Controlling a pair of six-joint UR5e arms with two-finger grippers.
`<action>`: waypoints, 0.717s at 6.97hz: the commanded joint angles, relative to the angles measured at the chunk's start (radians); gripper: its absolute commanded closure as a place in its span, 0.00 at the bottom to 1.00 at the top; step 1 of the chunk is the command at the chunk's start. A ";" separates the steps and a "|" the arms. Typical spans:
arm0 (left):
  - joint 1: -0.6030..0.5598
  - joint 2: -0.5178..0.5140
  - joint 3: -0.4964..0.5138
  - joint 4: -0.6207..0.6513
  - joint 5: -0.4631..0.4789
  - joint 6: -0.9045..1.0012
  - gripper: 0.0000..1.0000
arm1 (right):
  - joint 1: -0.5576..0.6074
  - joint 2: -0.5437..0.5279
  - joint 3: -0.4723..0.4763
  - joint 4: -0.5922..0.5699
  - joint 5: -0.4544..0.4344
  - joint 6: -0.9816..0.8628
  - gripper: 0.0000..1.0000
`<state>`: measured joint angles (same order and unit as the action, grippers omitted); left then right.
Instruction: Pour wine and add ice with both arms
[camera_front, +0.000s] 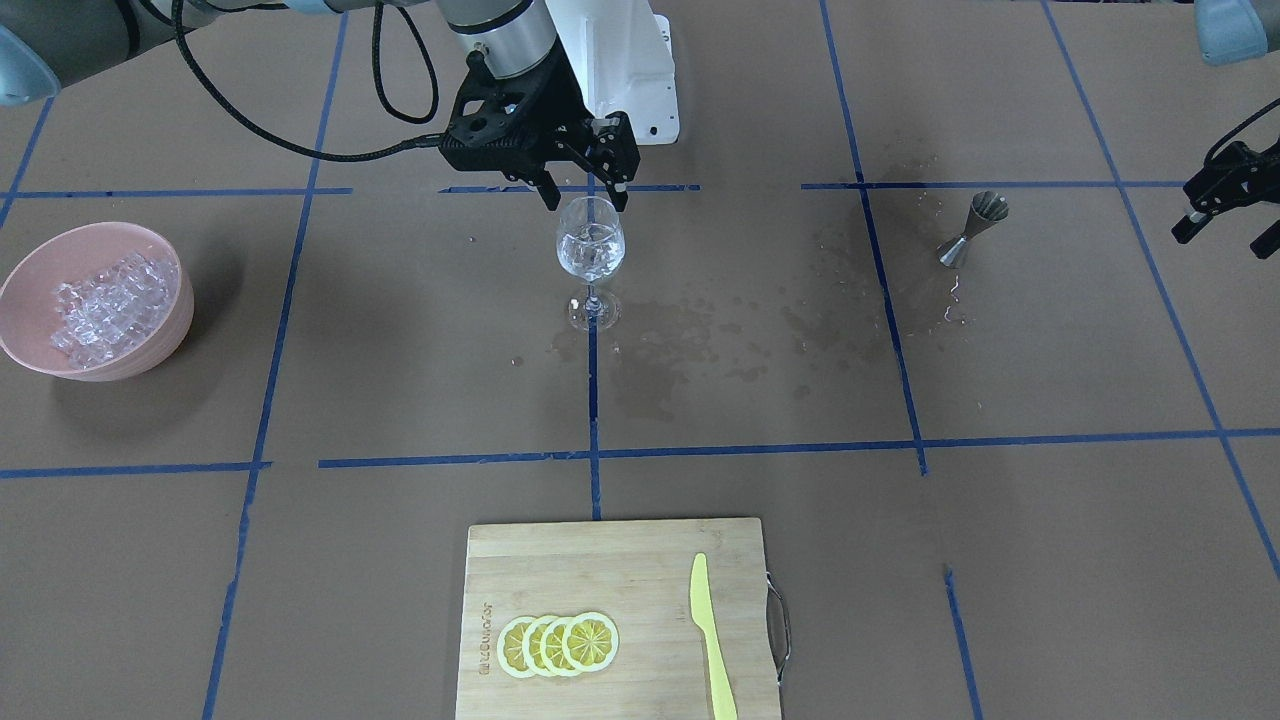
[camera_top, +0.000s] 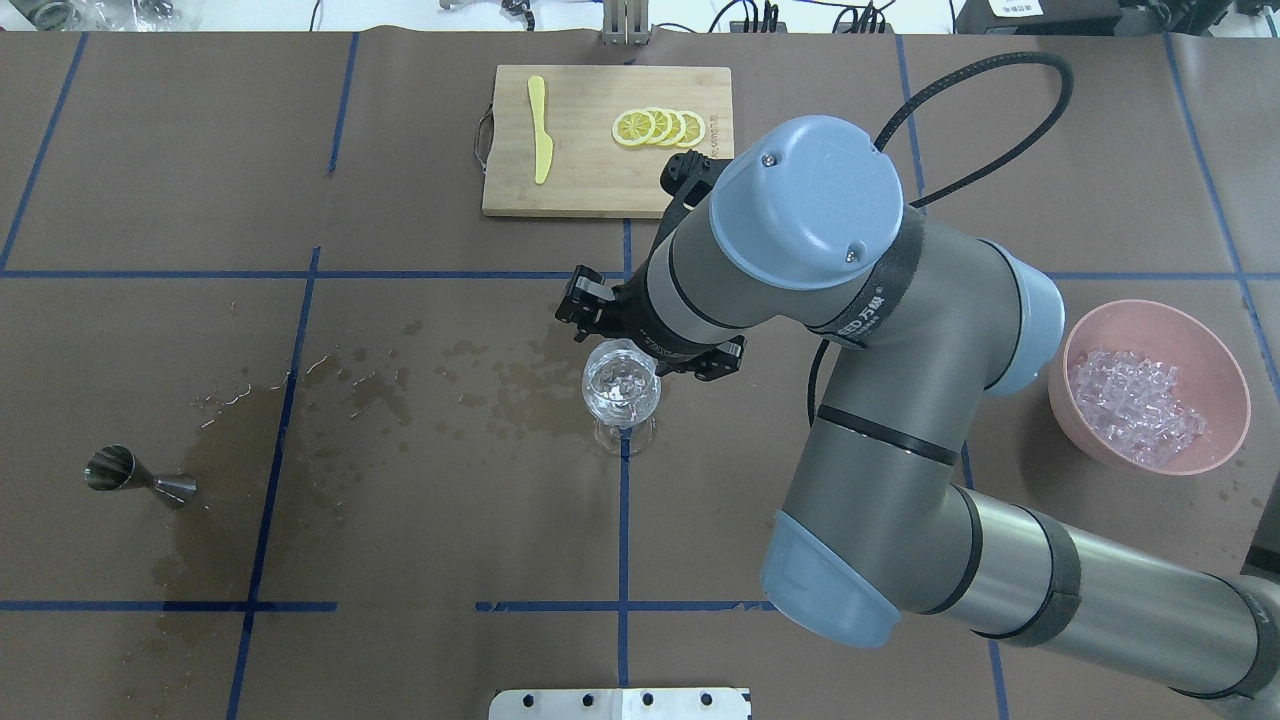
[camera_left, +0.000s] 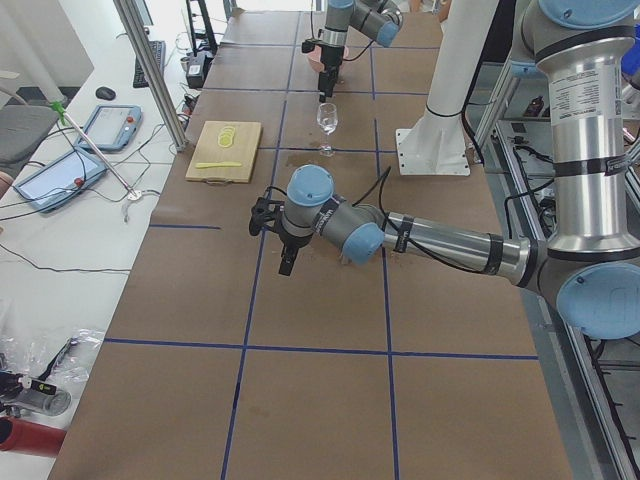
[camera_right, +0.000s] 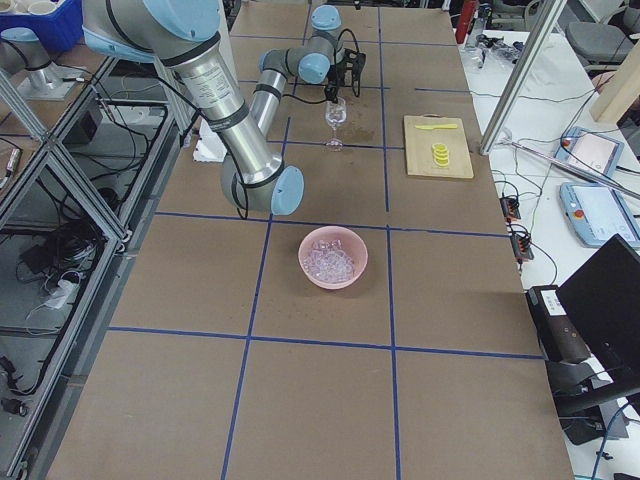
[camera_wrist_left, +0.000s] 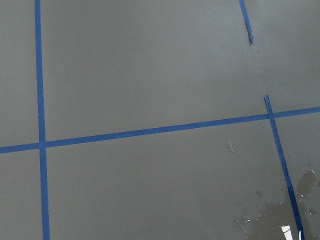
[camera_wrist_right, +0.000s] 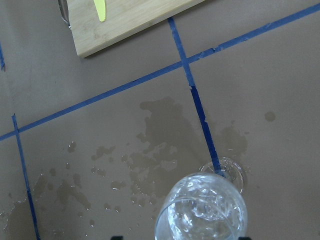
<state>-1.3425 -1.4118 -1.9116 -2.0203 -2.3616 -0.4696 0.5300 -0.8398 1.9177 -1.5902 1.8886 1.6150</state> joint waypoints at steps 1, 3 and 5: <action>0.000 0.010 -0.011 0.000 0.001 -0.003 0.00 | 0.024 -0.045 0.048 -0.029 0.015 -0.006 0.00; -0.001 0.002 -0.009 0.002 0.002 0.017 0.00 | 0.163 -0.212 0.173 -0.040 0.135 -0.129 0.00; -0.036 0.007 0.006 0.005 0.002 0.133 0.00 | 0.401 -0.411 0.213 -0.039 0.319 -0.423 0.00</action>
<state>-1.3568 -1.4058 -1.9144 -2.0179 -2.3594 -0.3969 0.7973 -1.1297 2.0975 -1.6289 2.1051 1.3631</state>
